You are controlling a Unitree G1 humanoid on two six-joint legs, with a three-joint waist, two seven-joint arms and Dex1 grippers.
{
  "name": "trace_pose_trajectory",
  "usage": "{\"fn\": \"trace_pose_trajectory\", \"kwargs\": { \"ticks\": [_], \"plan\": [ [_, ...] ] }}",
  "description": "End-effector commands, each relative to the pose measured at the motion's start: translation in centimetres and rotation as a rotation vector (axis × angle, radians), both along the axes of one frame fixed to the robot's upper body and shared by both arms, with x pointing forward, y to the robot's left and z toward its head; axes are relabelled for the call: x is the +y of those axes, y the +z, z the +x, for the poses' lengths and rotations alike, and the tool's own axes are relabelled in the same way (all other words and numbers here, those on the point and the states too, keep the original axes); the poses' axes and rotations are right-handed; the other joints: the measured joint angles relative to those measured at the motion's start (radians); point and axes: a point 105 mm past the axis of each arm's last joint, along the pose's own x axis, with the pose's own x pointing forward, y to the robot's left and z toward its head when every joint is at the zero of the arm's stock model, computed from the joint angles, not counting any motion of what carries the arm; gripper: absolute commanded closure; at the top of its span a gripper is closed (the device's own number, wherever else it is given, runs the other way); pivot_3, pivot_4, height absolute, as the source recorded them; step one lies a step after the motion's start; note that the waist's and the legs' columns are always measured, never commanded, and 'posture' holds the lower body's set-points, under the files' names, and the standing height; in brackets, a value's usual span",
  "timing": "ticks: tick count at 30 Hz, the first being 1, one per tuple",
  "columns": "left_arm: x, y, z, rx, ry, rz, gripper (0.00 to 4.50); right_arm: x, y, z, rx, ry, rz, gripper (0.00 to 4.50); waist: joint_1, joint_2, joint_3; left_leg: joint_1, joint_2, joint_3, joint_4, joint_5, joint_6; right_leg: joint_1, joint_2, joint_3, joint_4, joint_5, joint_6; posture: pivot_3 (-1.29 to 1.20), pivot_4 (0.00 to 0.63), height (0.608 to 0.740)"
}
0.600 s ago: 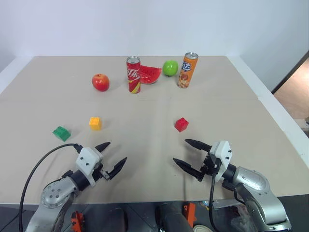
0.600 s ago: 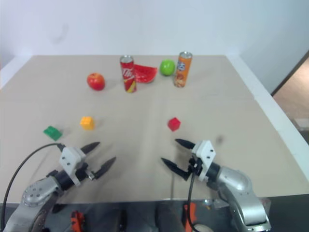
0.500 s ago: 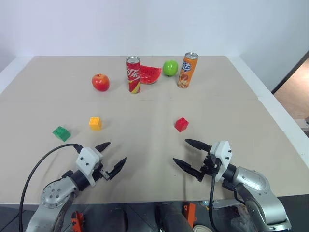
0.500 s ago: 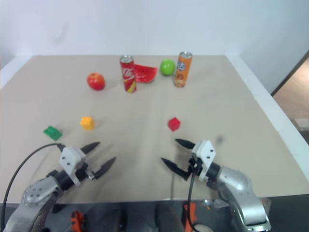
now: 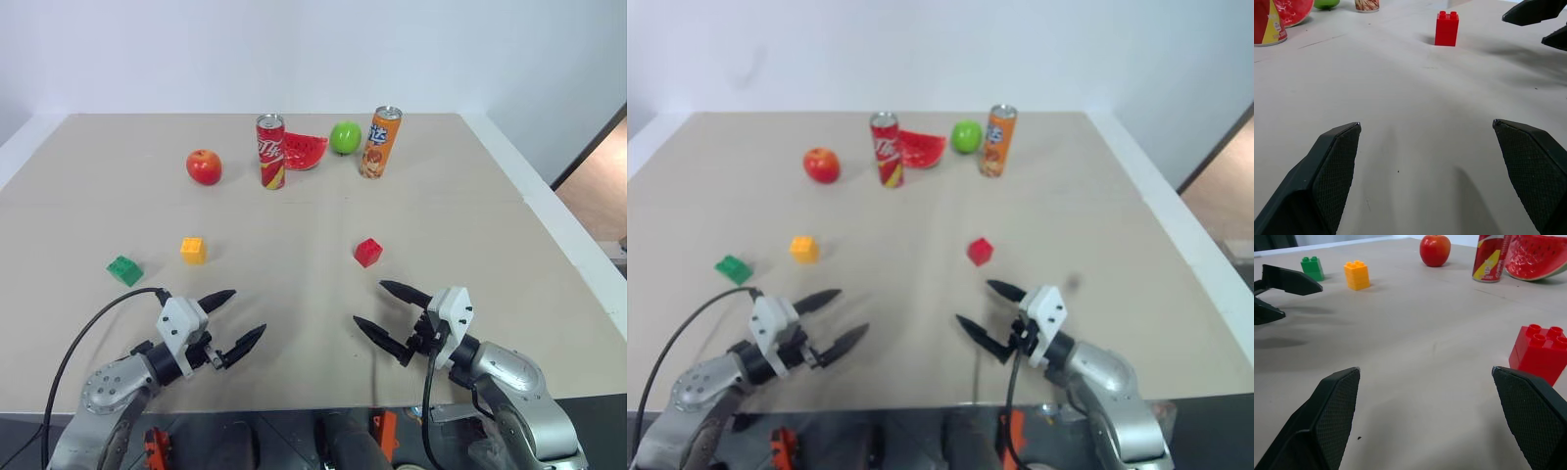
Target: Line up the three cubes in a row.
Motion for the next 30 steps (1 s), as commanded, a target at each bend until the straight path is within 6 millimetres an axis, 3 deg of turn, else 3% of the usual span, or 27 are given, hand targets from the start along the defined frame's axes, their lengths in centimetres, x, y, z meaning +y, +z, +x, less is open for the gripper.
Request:
{"fn": "trace_pose_trajectory", "kwargs": {
  "ticks": [1, 3, 7, 13, 18, 27, 30],
  "plan": [
    [-0.3, 0.4, -0.1, -0.034, -0.047, 0.028, 0.02, 0.0, 1.1, 0.0, -0.060, -0.010, -0.006, 0.00, 0.000, 0.000, 0.000, 0.000, 0.000, 0.000, 0.000, 0.000, 0.000, 0.000, 0.000, 0.000, 0.000, 0.000, 0.000, 0.00, 0.150, 0.740],
    [-0.8, 0.2, -0.7, -0.033, -0.122, 0.071, 0.02, -0.3, 1.8, 0.9, -0.113, -0.067, -0.028, 0.00, 0.000, 0.000, 0.000, 0.000, 0.000, 0.000, 0.000, 0.000, 0.000, 0.000, 0.000, 0.000, 0.000, 0.000, 0.000, 0.00, 0.150, 0.740],
    [-1.7, 0.5, -1.3, -0.004, -0.240, 0.089, 0.02, -0.7, 3.9, 4.5, -0.204, -0.230, -0.034, 0.00, -0.005, 0.001, 0.000, 0.001, 0.001, 0.002, 0.000, 0.000, 0.000, -0.001, 0.001, 0.002, 0.000, 0.002, -0.001, 0.00, 0.150, 0.740],
    [-2.3, 1.7, -1.1, 0.027, -0.329, 0.091, 0.02, 0.8, 4.4, 8.1, -0.112, -0.258, 0.054, 0.00, 0.001, 0.001, 0.000, -0.001, 0.000, 0.000, 0.000, 0.002, 0.003, -0.001, 0.001, 0.000, 0.000, 0.003, -0.002, 0.00, 0.150, 0.740],
    [-2.5, 2.7, -0.7, 0.007, -0.343, 0.103, 0.02, 1.2, 3.9, 9.0, -0.041, -0.273, 0.049, 0.00, 0.000, 0.001, 0.000, -0.004, 0.000, 0.000, -0.001, 0.001, 0.002, -0.004, 0.000, 0.001, 0.000, 0.004, 0.003, 0.00, 0.150, 0.740],
    [-2.5, 2.8, -0.6, -0.004, -0.313, 0.110, 0.02, -0.3, 2.7, 9.5, 0.024, -0.345, 0.046, 0.00, 0.000, 0.001, 0.000, -0.003, 0.000, 0.000, 0.000, 0.000, 0.003, -0.004, 0.001, 0.001, 0.000, 0.004, 0.003, 0.00, 0.150, 0.740],
    [-2.5, 2.8, -0.6, -0.005, -0.310, 0.110, 0.00, -0.4, 2.4, 9.5, 0.038, -0.348, 0.050, 0.73, -0.001, 0.001, 0.000, -0.003, 0.000, 0.000, 0.000, 0.000, 0.003, -0.004, 0.001, 0.001, 0.000, 0.004, 0.004, 0.00, 0.150, 0.740]
  ]
}}
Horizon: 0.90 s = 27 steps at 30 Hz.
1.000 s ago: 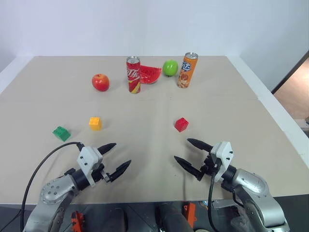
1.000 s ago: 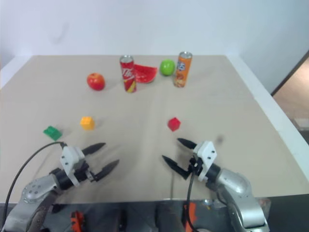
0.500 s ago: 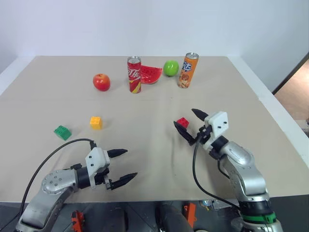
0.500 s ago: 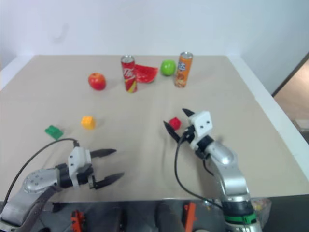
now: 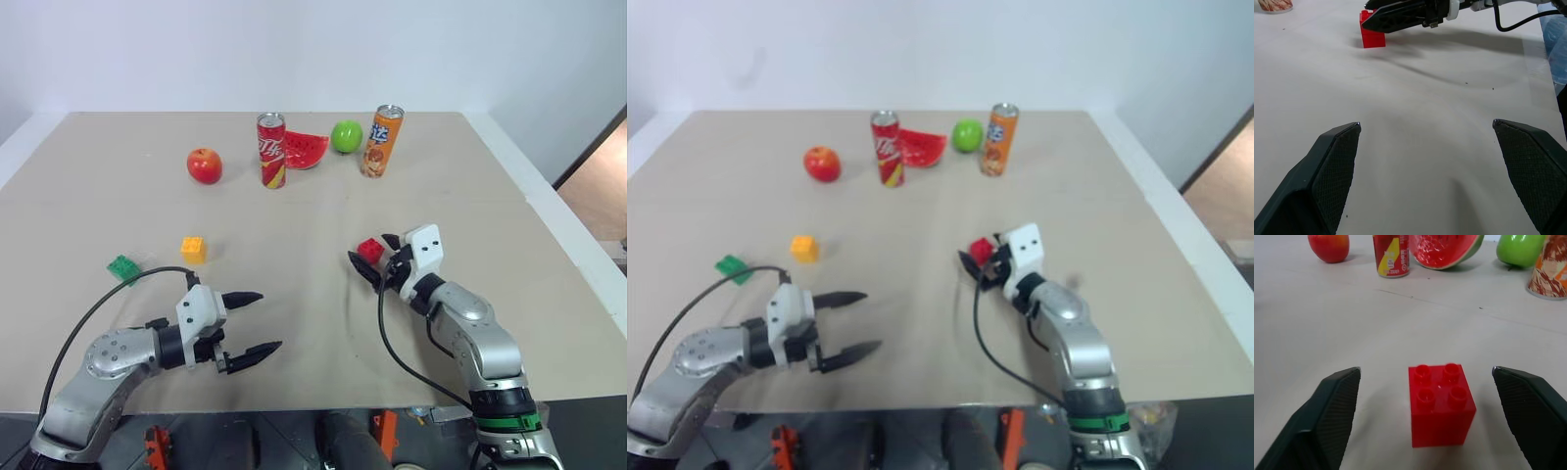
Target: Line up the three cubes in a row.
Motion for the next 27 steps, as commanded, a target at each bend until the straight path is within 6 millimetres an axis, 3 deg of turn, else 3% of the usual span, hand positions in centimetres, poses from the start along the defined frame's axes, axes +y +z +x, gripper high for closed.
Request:
{"fn": "trace_pose_trajectory", "kwargs": {
  "ticks": [1, 7, 13, 16, 22, 27],
  "plan": [
    [-0.4, 1.1, -0.2, -0.044, -0.011, -0.010, 0.00, -0.6, 0.8, 0.2, -0.022, -0.015, 0.023, 1.45, 0.000, 0.000, 0.000, 0.000, 0.000, 0.000, 0.000, 0.000, 0.000, 0.000, 0.000, 0.000, 0.000, 0.000, 0.000, 0.00, 0.150, 0.740],
    [-0.5, 1.2, -0.2, -0.051, -0.005, -0.013, 0.00, -0.6, -0.3, 0.1, 0.017, -0.007, 0.013, 3.29, 0.000, 0.000, 0.000, 0.000, 0.000, 0.000, 0.000, 0.000, 0.000, 0.000, 0.000, 0.000, 0.000, 0.000, 0.000, 0.00, 0.150, 0.740],
    [-0.8, 1.1, -0.4, -0.047, -0.002, -0.020, 0.00, -0.8, -0.8, -0.2, 0.025, -0.002, 0.006, 3.29, 0.000, 0.000, 0.000, 0.000, 0.000, 0.000, 0.000, 0.000, 0.000, 0.000, 0.000, 0.000, 0.000, 0.000, 0.000, 0.00, 0.150, 0.740],
    [-0.7, 1.2, -0.3, -0.040, 0.020, -0.044, 0.00, -0.3, 0.2, -0.5, 0.002, 0.060, 0.007, 3.29, 0.000, 0.000, 0.000, 0.000, 0.000, 0.000, 0.000, 0.000, 0.000, 0.000, 0.000, 0.000, 0.000, 0.000, 0.000, 0.00, 0.150, 0.740],
    [0.1, 1.1, -0.2, -0.002, 0.118, -0.112, 0.00, 2.6, 3.2, -2.8, 0.006, 0.447, -0.056, 3.29, -0.002, 0.001, 0.001, 0.000, 0.000, 0.000, 0.001, 0.000, 0.000, 0.000, 0.000, 0.001, 0.000, 0.000, 0.001, 0.00, 0.150, 0.740],
    [0.3, -0.1, -1.0, 0.023, 0.109, -0.080, 0.00, 4.4, 2.8, -5.2, 0.046, 0.811, -0.230, 3.29, -0.002, 0.001, 0.001, 0.002, 0.001, 0.000, 0.000, 0.000, 0.000, 0.001, 0.001, 0.000, 0.000, 0.000, 0.000, 0.00, 0.150, 0.740]
  ]
}}
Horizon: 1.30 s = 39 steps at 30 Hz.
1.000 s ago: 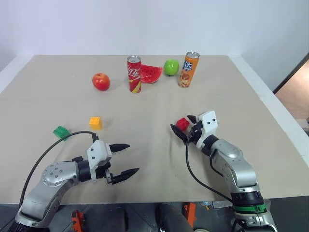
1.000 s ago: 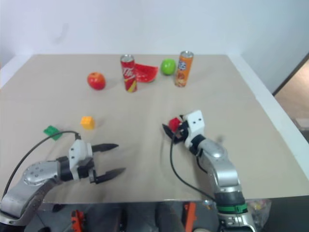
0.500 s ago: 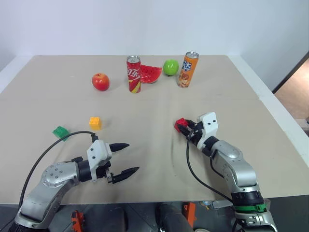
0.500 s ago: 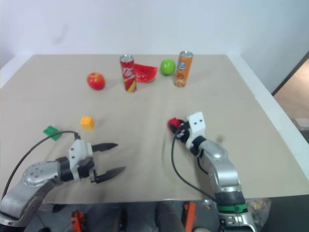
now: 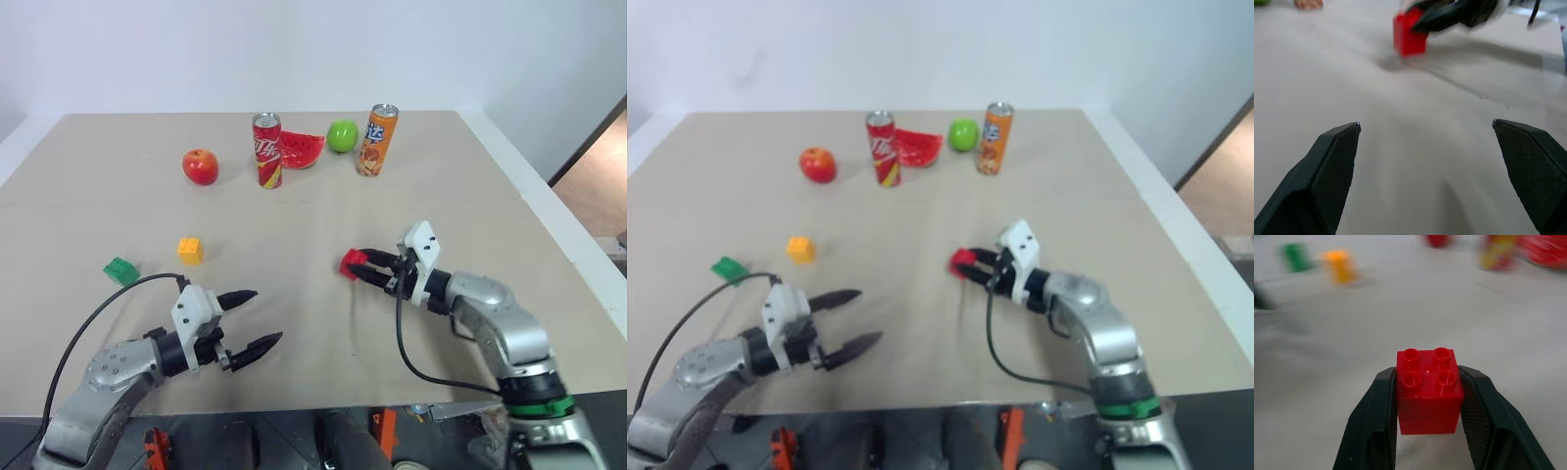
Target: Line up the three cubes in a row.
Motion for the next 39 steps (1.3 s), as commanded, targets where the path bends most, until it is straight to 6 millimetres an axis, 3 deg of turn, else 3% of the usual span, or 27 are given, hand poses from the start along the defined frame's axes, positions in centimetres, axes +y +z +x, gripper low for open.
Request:
{"fn": "trace_pose_trajectory", "kwargs": {
  "ticks": [1, 4, 11, 23, 25, 31, 35, 39],
  "plan": [
    [-0.1, 0.8, -0.3, -0.045, -0.020, 0.007, 0.00, 1.6, 0.1, -1.6, -0.013, 0.233, -0.048, 3.29, 0.002, 0.000, 0.000, 0.000, 0.000, -0.001, 0.000, 0.000, 0.000, 0.000, 0.000, -0.001, 0.000, 0.000, 0.000, 0.00, 0.150, 0.740],
    [-0.1, 0.8, -0.3, -0.044, -0.020, 0.007, 0.00, 2.2, -0.6, -1.5, -0.038, 0.340, -0.115, 3.29, 0.003, 0.000, 0.000, 0.000, 0.000, -0.001, 0.000, 0.000, 0.000, 0.000, 0.000, -0.002, 0.000, 0.000, -0.001, 0.00, 0.150, 0.740],
    [0.0, 0.8, -0.7, -0.035, -0.005, 0.004, 0.00, 3.2, -0.6, 1.0, -0.077, 0.397, -0.119, 3.29, 0.002, 0.000, 0.000, -0.001, -0.001, 0.002, 0.001, 0.000, 0.000, 0.000, -0.001, 0.001, 0.000, 0.001, 0.000, 0.00, 0.150, 0.740],
    [0.0, 0.9, -0.8, -0.041, 0.021, 0.003, 0.00, 3.4, -2.1, 0.7, -0.077, 0.476, -0.149, 3.29, 0.003, 0.000, 0.000, 0.000, 0.000, 0.001, 0.001, 0.000, 0.000, 0.000, -0.001, 0.000, 0.000, 0.001, 0.000, 0.00, 0.150, 0.740],
    [0.0, 1.0, -0.8, -0.043, 0.023, 0.003, 0.00, 3.4, -2.0, 0.7, -0.073, 0.472, -0.137, 2.24, 0.003, 0.000, 0.000, 0.000, 0.000, 0.001, 0.001, 0.000, 0.000, 0.000, -0.001, 0.000, 0.000, 0.001, 0.000, 0.00, 0.150, 0.740],
    [0.4, 1.0, -0.4, -0.045, 0.061, 0.001, 0.00, 3.3, -1.5, 0.7, -0.086, 0.469, -0.101, 0.19, 0.003, 0.000, 0.000, 0.000, 0.000, 0.001, 0.001, 0.000, 0.000, 0.000, -0.001, 0.000, 0.000, 0.001, 0.000, 0.00, 0.150, 0.740],
    [1.2, 1.1, 0.0, -0.062, 0.128, -0.006, 0.00, 3.5, 0.2, 0.6, -0.101, 0.442, -0.029, 0.01, 0.003, 0.000, 0.000, 0.000, 0.000, 0.001, 0.001, 0.000, 0.000, 0.000, -0.001, 0.000, 0.000, 0.001, 0.000, 0.00, 0.150, 0.740],
    [4.1, 2.4, 0.9, -0.123, 0.378, -0.064, 0.00, 3.6, 3.0, 0.1, -0.114, 0.414, 0.067, 0.01, 0.002, 0.000, 0.000, -0.001, 0.001, -0.001, 0.000, 0.000, 0.000, 0.000, -0.001, 0.001, 0.000, 0.001, 0.000, 0.00, 0.150, 0.740]
  ]
}}
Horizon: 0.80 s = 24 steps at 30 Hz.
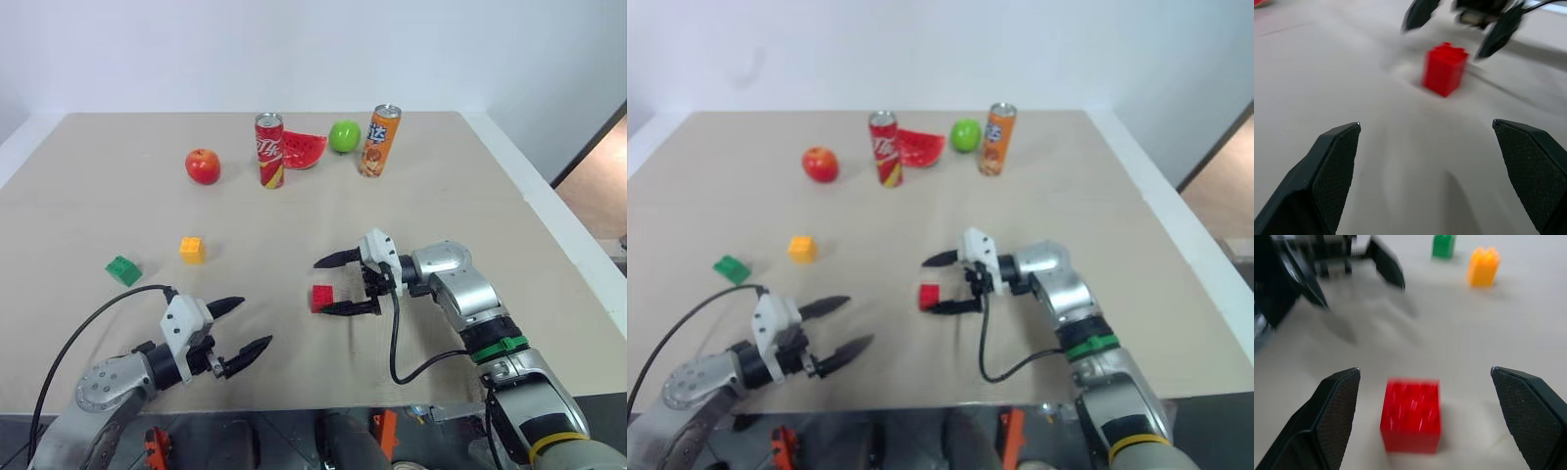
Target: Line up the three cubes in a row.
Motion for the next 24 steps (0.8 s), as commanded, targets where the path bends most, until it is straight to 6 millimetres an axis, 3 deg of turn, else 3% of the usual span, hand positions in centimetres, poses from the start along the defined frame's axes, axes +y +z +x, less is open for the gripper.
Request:
{"fn": "trace_pose_trajectory", "kwargs": {
  "ticks": [1, 5, 11, 17, 24],
  "plan": [
    [3.2, 3.2, 0.9, -0.141, 0.266, -0.048, 0.00, 0.1, 3.4, -0.7, -0.048, -0.013, 0.102, 0.01, 0.001, 0.000, 0.000, 0.000, 0.000, 0.000, 0.000, 0.000, 0.000, 0.000, 0.000, -0.001, 0.000, 0.000, 0.000, 0.00, 0.150, 0.740],
    [7.1, 4.5, 0.4, -0.179, 0.546, -0.102, 0.00, 0.4, 5.0, -1.4, -0.064, -0.044, 0.159, 0.01, 0.001, 0.000, 0.000, -0.001, 0.000, -0.001, 0.001, 0.000, 0.000, 0.000, 0.000, -0.002, 0.000, 0.000, 0.000, 0.00, 0.150, 0.740],
    [12.0, 4.8, -0.4, -0.160, 0.678, -0.060, 0.00, 1.1, 5.1, -1.7, -0.101, -0.064, 0.178, 0.01, 0.001, 0.000, 0.000, 0.000, -0.001, 0.000, 0.001, 0.000, 0.000, 0.000, 0.000, -0.002, 0.000, 0.000, 0.000, 0.00, 0.150, 0.740],
    [15.4, 4.9, 0.6, -0.085, 0.596, -0.012, 0.00, 1.6, 4.2, -1.9, -0.139, -0.039, 0.146, 0.01, 0.001, 0.000, 0.000, 0.000, 0.000, 0.000, 0.001, 0.000, 0.000, 0.000, 0.000, -0.003, 0.000, -0.002, -0.005, 0.00, 0.150, 0.740],
    [16.8, 4.2, 2.4, 0.020, 0.459, 0.026, 0.00, 1.7, 4.2, -1.6, -0.157, -0.066, 0.179, 0.01, 0.001, 0.000, 0.000, -0.001, 0.000, 0.001, 0.000, 0.000, 0.000, -0.001, 0.000, -0.003, 0.000, -0.001, -0.003, 0.00, 0.150, 0.740]
  ]
}}
